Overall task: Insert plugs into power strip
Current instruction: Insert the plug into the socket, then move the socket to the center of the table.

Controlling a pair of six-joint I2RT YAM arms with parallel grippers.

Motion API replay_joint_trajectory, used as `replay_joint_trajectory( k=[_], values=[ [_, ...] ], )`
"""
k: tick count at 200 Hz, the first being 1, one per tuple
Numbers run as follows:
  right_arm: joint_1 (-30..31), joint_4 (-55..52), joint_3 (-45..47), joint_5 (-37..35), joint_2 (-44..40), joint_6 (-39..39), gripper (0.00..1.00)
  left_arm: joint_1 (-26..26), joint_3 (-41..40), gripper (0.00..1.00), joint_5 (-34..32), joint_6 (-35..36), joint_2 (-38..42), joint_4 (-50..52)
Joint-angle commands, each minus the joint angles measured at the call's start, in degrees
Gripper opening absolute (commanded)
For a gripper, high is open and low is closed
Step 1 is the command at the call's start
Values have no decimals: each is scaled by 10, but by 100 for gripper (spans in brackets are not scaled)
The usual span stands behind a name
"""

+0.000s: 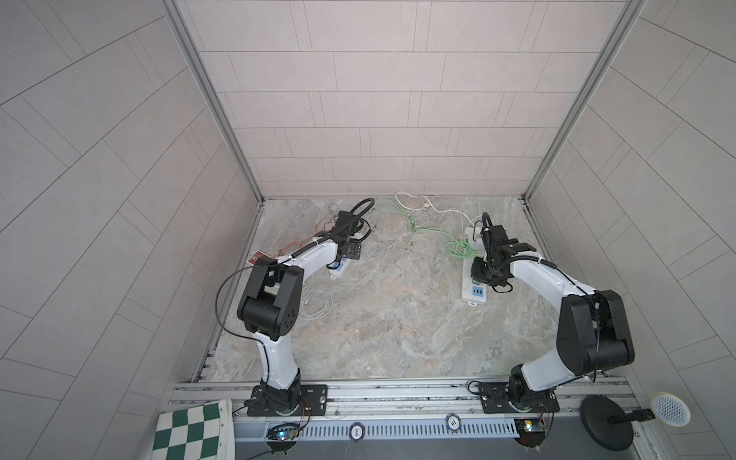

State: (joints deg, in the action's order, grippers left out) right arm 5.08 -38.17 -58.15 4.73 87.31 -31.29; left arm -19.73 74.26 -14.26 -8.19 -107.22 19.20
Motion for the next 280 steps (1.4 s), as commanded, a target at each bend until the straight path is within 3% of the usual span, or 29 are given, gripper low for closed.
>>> replay_joint_trajectory(
  k=[1, 109, 164, 200, 245, 280],
  values=[
    [-4, -53, 5, 1, -14, -2, 24, 2, 29, 100, 42, -12, -21, 75],
    [-6, -75, -16, 10, -55, 7, 32, 1, 88, 93, 108, -40, -99, 131],
    [-12, -91, -25, 30, -78, 12, 33, -14, 96, 67, 157, -40, -119, 150],
    [-12, -111, -34, 34, -105, 20, 33, -75, 97, 51, 162, -53, -105, 179],
    [-12, -126, -26, 66, -141, 34, 33, -190, 97, 48, 192, -102, -81, 185],
    [-12, -121, -6, 78, -170, 48, 33, -245, 89, 47, 195, -154, -83, 168]
  ],
)
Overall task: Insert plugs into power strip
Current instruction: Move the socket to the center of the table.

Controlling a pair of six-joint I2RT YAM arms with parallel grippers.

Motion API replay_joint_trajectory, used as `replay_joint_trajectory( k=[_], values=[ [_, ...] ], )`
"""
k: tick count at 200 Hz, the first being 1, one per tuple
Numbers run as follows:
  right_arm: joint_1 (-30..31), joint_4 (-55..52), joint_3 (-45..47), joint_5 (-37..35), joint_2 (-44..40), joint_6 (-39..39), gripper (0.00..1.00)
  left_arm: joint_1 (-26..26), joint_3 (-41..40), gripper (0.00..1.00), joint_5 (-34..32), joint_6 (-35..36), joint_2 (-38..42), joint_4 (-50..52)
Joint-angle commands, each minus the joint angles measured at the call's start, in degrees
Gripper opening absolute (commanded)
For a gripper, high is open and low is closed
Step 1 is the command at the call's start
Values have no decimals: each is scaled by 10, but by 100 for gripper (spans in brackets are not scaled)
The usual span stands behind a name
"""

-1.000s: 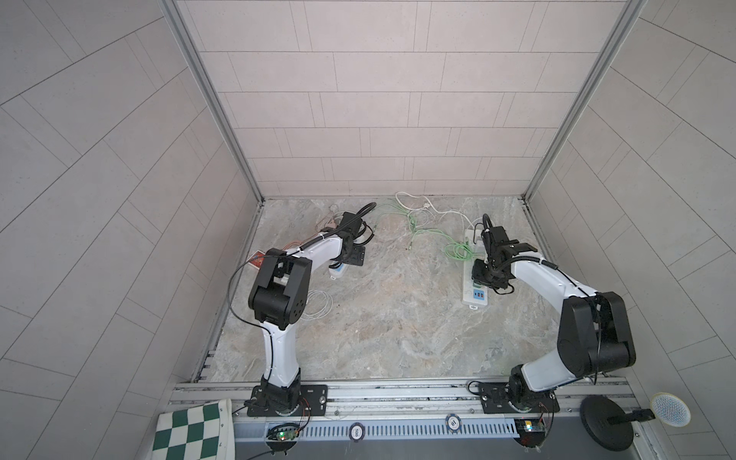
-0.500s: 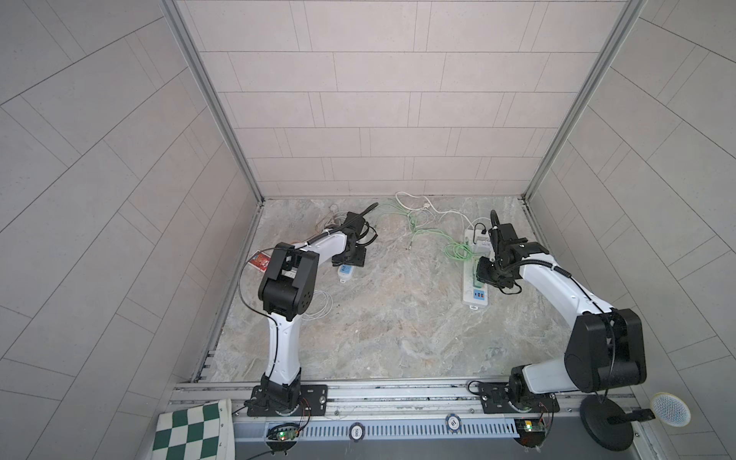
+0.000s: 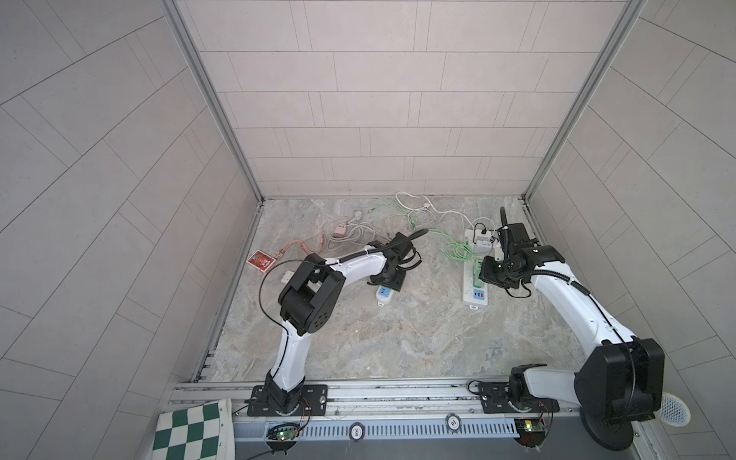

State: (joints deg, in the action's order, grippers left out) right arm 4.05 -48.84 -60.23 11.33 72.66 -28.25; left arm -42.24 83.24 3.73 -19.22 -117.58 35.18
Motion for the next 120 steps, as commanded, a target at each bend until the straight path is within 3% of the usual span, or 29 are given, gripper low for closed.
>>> replay_joint_trajectory(
  k=[1, 26, 56, 113, 120],
  values=[
    [-2, -14, 15, 12, -24, 18, 33, -20, -1, 47, 15, -45, 20, 8],
    [-2, -3, 32, 21, -34, 27, 33, -28, -17, 48, -3, -72, 28, -10],
    [-2, -3, 39, 40, -27, 42, 33, -27, -30, 63, -24, -90, 51, -18],
    [7, -1, 47, 73, -5, 57, 33, -24, -38, 81, -71, -90, 122, -15],
    [9, -2, 45, 74, -3, 58, 33, -23, -32, 88, -75, -86, 127, -7]
  ],
)
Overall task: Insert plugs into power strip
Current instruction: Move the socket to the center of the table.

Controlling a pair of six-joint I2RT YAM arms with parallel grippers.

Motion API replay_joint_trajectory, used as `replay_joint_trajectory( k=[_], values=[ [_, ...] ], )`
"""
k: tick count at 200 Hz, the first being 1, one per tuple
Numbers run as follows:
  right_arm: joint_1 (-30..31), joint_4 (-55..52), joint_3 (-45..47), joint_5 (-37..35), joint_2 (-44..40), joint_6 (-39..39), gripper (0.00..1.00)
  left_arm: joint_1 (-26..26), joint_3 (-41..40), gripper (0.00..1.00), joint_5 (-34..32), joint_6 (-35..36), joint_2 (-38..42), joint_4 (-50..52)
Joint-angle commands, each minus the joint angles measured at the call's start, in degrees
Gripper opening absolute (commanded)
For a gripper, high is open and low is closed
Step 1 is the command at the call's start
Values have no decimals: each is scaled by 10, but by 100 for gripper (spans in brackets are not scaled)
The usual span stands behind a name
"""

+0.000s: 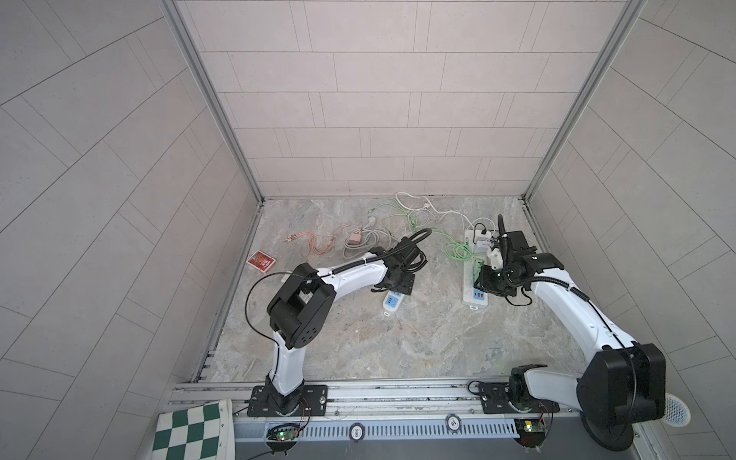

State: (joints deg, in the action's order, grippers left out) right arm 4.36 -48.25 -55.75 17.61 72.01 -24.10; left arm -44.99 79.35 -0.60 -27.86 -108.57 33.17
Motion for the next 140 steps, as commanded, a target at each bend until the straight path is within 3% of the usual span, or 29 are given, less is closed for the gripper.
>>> replay_joint_trajectory(
  k=[1, 33, 70, 101, 140],
  values=[
    [6, -8, 0, 11, 4, 17, 33, 5, 7, 88, -32, 1, 37, 14],
    [21, -6, -9, 13, 8, 11, 33, 31, 25, 89, -87, 23, 78, 37],
    [56, 19, -8, 21, 2, -12, 33, 119, 29, 89, -149, 77, 106, 1],
    [105, 45, -12, 16, 0, -42, 33, 198, 80, 82, -126, 124, 45, -20],
    [152, 60, -22, 2, -3, -60, 32, 230, 164, 76, -83, 157, -67, -14]
  ],
)
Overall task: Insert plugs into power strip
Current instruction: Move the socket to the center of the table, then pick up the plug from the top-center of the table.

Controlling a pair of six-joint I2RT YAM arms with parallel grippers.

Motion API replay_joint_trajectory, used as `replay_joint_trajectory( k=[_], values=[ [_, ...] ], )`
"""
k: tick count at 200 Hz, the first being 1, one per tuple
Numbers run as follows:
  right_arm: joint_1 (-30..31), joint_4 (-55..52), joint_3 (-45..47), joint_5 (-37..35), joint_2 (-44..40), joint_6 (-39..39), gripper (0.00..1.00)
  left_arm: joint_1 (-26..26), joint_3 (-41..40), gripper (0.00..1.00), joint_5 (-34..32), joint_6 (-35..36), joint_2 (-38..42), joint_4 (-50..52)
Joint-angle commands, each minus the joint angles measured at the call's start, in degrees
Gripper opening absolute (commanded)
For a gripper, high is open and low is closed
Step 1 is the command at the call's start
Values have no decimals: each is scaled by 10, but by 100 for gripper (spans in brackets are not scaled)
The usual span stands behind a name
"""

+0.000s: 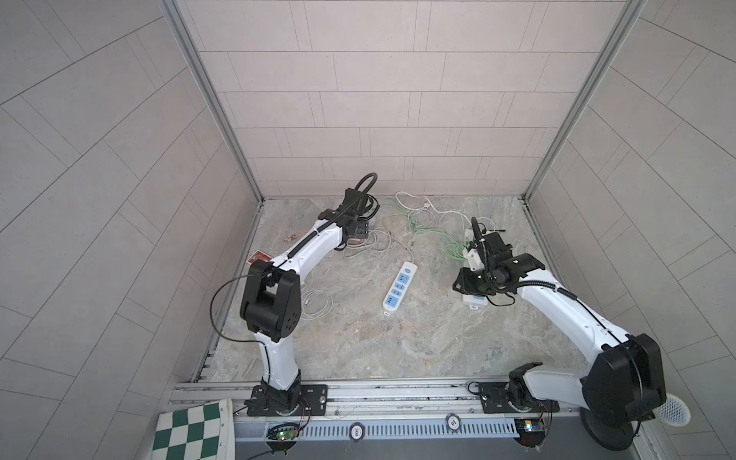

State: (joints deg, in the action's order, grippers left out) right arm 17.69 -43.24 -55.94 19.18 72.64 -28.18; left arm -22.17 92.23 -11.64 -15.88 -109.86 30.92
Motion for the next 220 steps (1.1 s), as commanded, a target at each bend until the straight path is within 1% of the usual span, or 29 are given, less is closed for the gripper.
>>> replay_joint_trajectory(
  k=[1, 25, 50, 83, 108, 182, 207, 220],
  values=[
    [19, 10, -21, -14, -9, -19, 32, 2, 37, 76, 27, 37, -57, 8],
    [26, 9, -22, -16, -11, -20, 32, 9, 72, 74, 40, 35, -106, 23],
    [27, 8, -17, -20, -10, -20, 32, 13, 92, 73, 38, 26, -135, 38],
    [28, 12, -7, -19, -7, -20, 31, 19, 96, 73, 34, 21, -157, 18],
    [29, 17, -1, -15, -6, -21, 31, 23, 108, 70, 29, 24, -175, 14],
    [30, 21, 8, -18, -5, -20, 31, 32, 168, 68, 42, 31, -235, 32],
    [30, 21, 9, -17, -2, -18, 31, 34, 170, 66, 40, 28, -243, 35],
    [30, 22, 11, -17, -2, -17, 31, 36, 170, 63, 45, 29, -247, 35]
  ],
)
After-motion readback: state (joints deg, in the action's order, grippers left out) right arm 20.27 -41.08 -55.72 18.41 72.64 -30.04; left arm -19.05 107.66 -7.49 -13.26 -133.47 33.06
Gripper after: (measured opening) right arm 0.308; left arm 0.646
